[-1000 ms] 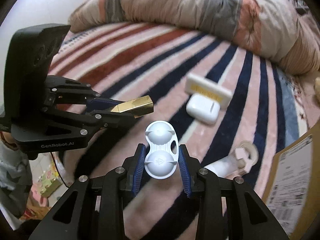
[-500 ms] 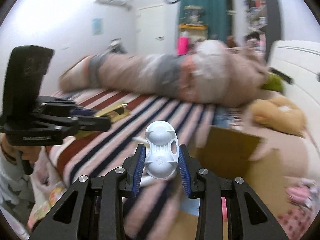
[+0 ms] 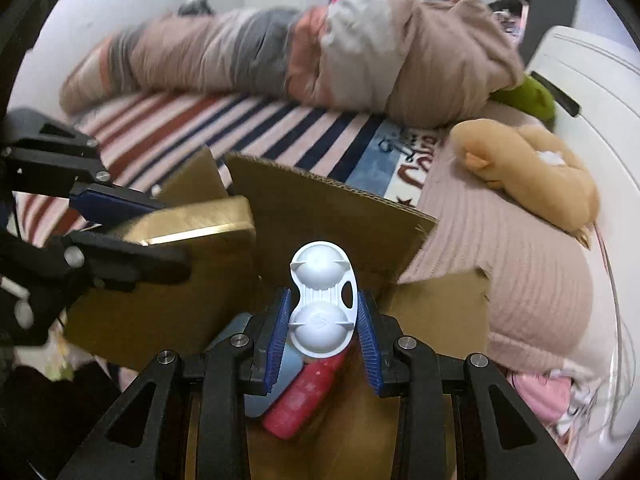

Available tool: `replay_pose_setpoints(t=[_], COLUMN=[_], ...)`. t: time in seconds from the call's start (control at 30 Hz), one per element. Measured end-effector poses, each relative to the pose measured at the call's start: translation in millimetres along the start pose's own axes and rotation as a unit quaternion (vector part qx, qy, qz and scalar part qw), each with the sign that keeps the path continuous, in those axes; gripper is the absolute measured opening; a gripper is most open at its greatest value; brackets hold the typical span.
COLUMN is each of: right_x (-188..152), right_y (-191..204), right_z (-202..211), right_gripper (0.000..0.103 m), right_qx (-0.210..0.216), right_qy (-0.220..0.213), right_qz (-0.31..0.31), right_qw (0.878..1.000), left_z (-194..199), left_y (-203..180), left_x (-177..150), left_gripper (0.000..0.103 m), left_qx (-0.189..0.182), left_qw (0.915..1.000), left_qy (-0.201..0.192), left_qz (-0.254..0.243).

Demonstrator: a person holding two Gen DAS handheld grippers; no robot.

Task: Organize rigid objects
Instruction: 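Carry the holder and gold bar into the box and open both grippers, then grasp the white earbud case with the left gripper while the right grasps the small white bottle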

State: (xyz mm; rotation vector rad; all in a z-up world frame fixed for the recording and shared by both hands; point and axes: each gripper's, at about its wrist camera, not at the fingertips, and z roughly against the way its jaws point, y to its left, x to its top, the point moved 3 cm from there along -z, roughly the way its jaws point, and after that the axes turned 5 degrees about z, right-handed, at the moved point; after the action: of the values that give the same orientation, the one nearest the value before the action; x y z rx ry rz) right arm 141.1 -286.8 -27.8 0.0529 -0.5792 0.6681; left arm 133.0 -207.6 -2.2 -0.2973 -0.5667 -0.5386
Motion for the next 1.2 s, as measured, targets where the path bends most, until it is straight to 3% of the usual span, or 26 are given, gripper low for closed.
replay_pose_setpoints(t=[0.13,0.3,0.47,0.67,0.8,0.97,1.2], right_x=[-1.4,-15.2,-21.5,-23.9,-20.2,-9.4,20.4], right_y=[-9.7,-13.1,-7.7,-2.4,9.5,40.2,117.7], right_z=[-15.1,-5.2,10.8,32.7,54.0,79.6,96.7], right_gripper=[0.034,0.037,0.038,0.038,0.038,0.038,0.038], right_qx=[-0.020,-0.023,-0.023,-0.034,-0.034,-0.003,0.066], right_qy=[0.025,0.010,-0.003,-0.014,-0.034,-0.079,-0.146], right_qz=[0.000,-0.012,-0.020,-0.028,-0.034,-0.035,-0.022], right_qw=[0.999,1.000,1.000,0.999,0.998,0.996,0.987], left_z=[-16.7,-25.0,-20.7,-0.3,34.1,84.6,113.3], left_y=[6.3,11.8,11.5,12.0,19.9,47.5,109.5], left_x=[7.4,9.1,9.0,5.7,-2.3,-27.5,-83.6], left_gripper=[0.015,0.015,0.028,0.029,0.046,0.052,0.057], left_qx=[0.007,0.013,0.013,0.012,0.014,0.042,0.079], left_qw=[0.9998,0.9996,0.9998,0.9999,0.9989,0.9950,0.9895], left_qy=[0.016,0.024,0.012,-0.008,-0.043,-0.084,-0.097], left_qz=[-0.005,-0.011,-0.010,-0.001,0.012,0.033,0.071])
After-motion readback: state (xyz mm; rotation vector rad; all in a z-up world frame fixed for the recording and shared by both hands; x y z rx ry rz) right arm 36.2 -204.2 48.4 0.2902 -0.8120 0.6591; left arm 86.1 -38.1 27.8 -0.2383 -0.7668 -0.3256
